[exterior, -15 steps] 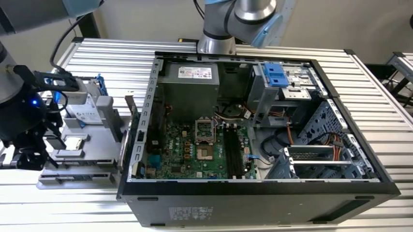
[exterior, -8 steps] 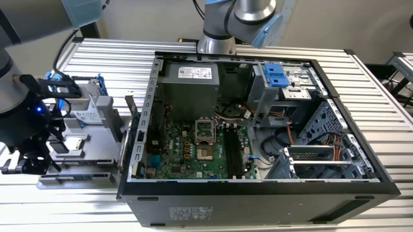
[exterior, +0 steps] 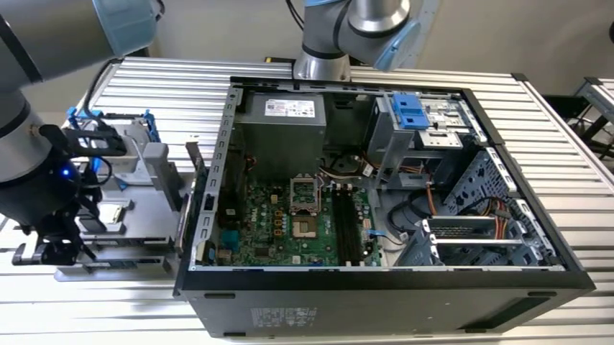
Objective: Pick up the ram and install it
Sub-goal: 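Pick up the ram and move it above insertion slot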
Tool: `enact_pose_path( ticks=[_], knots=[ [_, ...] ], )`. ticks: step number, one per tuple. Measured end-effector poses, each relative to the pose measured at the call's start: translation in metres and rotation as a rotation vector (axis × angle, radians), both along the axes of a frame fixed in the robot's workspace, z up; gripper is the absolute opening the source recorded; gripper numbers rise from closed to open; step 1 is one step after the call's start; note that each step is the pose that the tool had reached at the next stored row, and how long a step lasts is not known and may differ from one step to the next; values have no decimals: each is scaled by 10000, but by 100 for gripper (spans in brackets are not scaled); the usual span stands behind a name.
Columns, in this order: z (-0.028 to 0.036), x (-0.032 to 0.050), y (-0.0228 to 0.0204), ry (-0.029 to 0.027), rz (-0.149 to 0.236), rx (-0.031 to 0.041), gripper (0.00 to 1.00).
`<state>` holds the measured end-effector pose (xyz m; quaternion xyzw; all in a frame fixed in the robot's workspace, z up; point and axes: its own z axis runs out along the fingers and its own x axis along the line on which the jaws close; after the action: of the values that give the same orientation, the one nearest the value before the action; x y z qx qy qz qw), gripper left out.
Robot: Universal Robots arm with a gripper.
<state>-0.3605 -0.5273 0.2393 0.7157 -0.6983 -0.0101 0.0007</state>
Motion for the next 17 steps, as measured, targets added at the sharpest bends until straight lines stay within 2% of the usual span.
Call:
enact_pose_path(
  ticks=[9,15,17],
  knots=[
    [-163,0,-6,1,-2,0,100],
    [-273,0,-57,8,-2,1,100],
    [-309,-1,-60,9,-3,0,100]
  ],
)
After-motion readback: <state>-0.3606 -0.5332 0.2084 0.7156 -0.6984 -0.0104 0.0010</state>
